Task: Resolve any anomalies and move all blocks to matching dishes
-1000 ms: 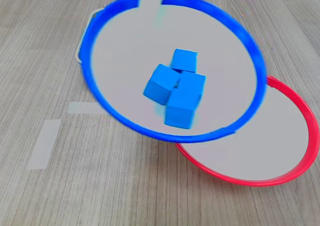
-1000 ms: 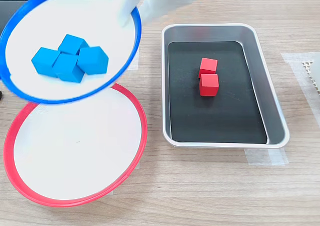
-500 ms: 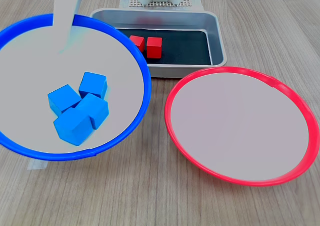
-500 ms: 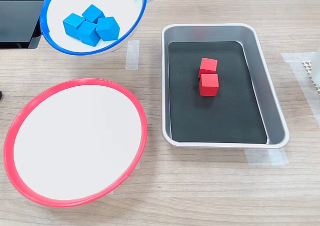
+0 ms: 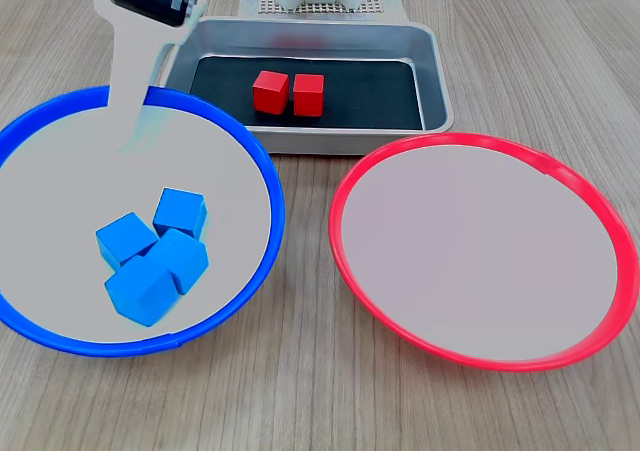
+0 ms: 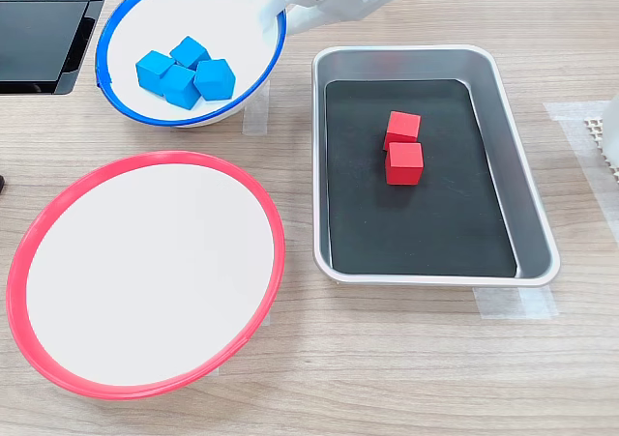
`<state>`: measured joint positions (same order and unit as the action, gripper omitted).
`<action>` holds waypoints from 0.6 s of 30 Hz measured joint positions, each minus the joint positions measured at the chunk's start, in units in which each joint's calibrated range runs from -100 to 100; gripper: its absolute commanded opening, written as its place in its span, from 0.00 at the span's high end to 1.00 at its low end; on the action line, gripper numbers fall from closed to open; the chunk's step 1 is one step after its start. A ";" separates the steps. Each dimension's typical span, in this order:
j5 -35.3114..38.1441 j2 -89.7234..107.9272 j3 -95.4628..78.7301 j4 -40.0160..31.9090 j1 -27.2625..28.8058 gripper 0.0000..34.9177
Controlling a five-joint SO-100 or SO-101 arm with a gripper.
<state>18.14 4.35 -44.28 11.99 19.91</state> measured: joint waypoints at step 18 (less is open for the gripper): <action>-0.98 -2.39 -2.90 -5.30 -4.60 0.90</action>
<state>17.17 1.96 -47.19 6.69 15.31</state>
